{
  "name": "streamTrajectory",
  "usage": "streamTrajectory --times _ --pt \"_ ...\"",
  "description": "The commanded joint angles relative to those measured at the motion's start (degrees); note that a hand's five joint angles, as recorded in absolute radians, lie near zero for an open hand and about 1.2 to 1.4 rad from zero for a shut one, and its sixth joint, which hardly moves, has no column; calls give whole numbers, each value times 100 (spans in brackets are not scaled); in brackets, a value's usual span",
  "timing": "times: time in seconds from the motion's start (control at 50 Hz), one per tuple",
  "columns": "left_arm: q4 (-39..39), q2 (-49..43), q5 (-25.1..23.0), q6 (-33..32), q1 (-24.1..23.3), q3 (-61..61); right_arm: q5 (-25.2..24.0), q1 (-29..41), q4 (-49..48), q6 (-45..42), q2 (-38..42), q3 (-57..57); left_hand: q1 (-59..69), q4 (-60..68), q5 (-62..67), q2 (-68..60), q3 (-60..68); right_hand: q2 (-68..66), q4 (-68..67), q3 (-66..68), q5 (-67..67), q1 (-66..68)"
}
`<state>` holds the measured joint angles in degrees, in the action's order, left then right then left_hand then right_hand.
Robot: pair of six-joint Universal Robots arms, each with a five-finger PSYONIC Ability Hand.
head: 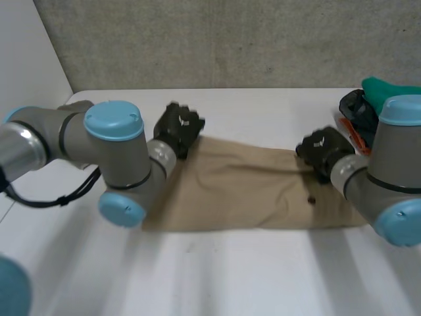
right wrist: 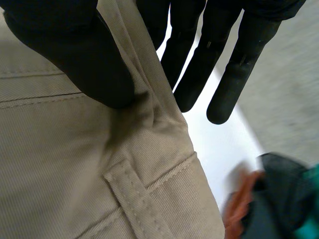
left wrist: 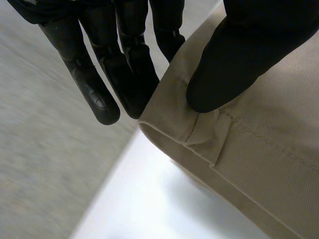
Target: Fold the laundry.
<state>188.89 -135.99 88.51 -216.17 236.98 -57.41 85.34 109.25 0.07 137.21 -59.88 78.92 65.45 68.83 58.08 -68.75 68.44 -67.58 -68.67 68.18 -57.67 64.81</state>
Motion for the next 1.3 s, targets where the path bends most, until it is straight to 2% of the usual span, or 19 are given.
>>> streamTrajectory --times 0.02,0.14,0.18,0.2,0.22,0.26,0.34,0.42,0.54,0.62,0.74,0.8,0.88,0.94,0.96,1.04,1.1,1.18,1.3 --pt "1044 -1060 -27 -83 103 1336 255 -1 -1588 -54 784 -499 1455 1117 1192 -1125 1156 -1242 -1133 1182 -1233 1519" --pt "1177 -2036 -421 -189 121 2550 395 17 -2046 -212 1662 -1210 1455 1117 1192 -1125 1156 -1242 -1133 1182 -1233 1519" --pt "1177 -2177 -509 -189 112 2717 422 26 -2107 -212 1778 -1352 1455 1117 1192 -1125 1156 1076 1185 -1135 1085 -799" --pt "1177 -2256 -571 -189 112 2762 439 26 -2143 -212 1813 -1396 -708 -1046 -970 1038 -1006 2822 2931 -2882 2831 -2545" --pt "1177 -2257 -571 -180 103 2753 466 26 -2195 -151 1831 -1440 -2428 -2766 -2691 2758 -2727 5758 5867 -5818 5767 -5481" --pt "1185 -2248 -545 -171 94 2727 501 34 -2213 -81 1796 -1432 -5475 -5813 -5738 5805 -5774 5758 5867 -5818 5767 -5481" --pt "1194 -2126 -528 -75 15 2411 563 17 -2143 288 1367 -1134 -5545 -5883 -5808 5875 -5844 5758 5867 -5818 5767 -5481" --pt "1194 -1318 -527 127 6 1595 510 -141 -1766 798 523 -475 -5545 -5883 -5808 5875 -5844 5758 5867 -5818 5767 -5481" --pt "1361 45 -536 795 -20 -5 160 -632 -100 1430 -479 272 -5545 -5883 -5808 5875 -5844 5758 5867 -5818 5767 -5481" --pt "1379 616 -536 1155 -108 -735 -236 -983 650 1624 -524 798 -5545 -5883 -5808 5875 -5844 5196 5305 -5255 5204 -4919" --pt "1379 934 -545 1437 -160 -1360 -597 -1275 13 1625 -507 1424 -5545 -5883 -5808 5875 -5844 5027 5136 -5087 5036 -4750" --pt "1379 916 -536 1446 -169 -1448 -606 -1284 -357 1616 -455 1530 -5545 -5883 -5808 5875 -5844 4842 4951 -4902 4851 -4565" --pt "1379 890 -527 1455 -231 -1466 -606 -1266 -754 1590 -86 1530 -5545 -5883 -5808 5875 -5844 3986 4095 -4046 3995 -3709" --pt "1353 890 -519 1455 -257 -1474 -571 -1275 -860 1581 55 1469 -5545 -5883 -5808 5875 -5844 716 825 -775 725 -439" --pt "1352 898 -519 1455 -257 -1483 -571 -1292 -895 1581 56 1469 -5545 -5883 -5808 5875 -5844 -1222 -1113 1163 -1213 1499" --pt "1344 960 -519 1455 -257 -1527 -536 -1424 -1053 1520 12 1556 -5545 -5883 -5808 5875 -5844 -1242 -1133 1182 -1233 1519" --pt "1326 1074 -519 1455 -248 -1580 -527 -1670 -1123 1406 -330 1670 -5545 -5883 -5808 5875 -5844 -1242 -1133 1182 -1233 1519" --pt "1317 1311 -519 1481 -248 -1711 -518 -2241 -1080 783 -814 1820 -5545 -5883 -5808 5875 -5844 -1242 -1133 1182 -1233 1519" --pt "1317 1750 -527 1753 -187 -2045 -448 -2585 -1044 -1053 -885 1803 -5545 -5883 -5808 5875 -5844 -1242 -1133 1182 -1233 1519"
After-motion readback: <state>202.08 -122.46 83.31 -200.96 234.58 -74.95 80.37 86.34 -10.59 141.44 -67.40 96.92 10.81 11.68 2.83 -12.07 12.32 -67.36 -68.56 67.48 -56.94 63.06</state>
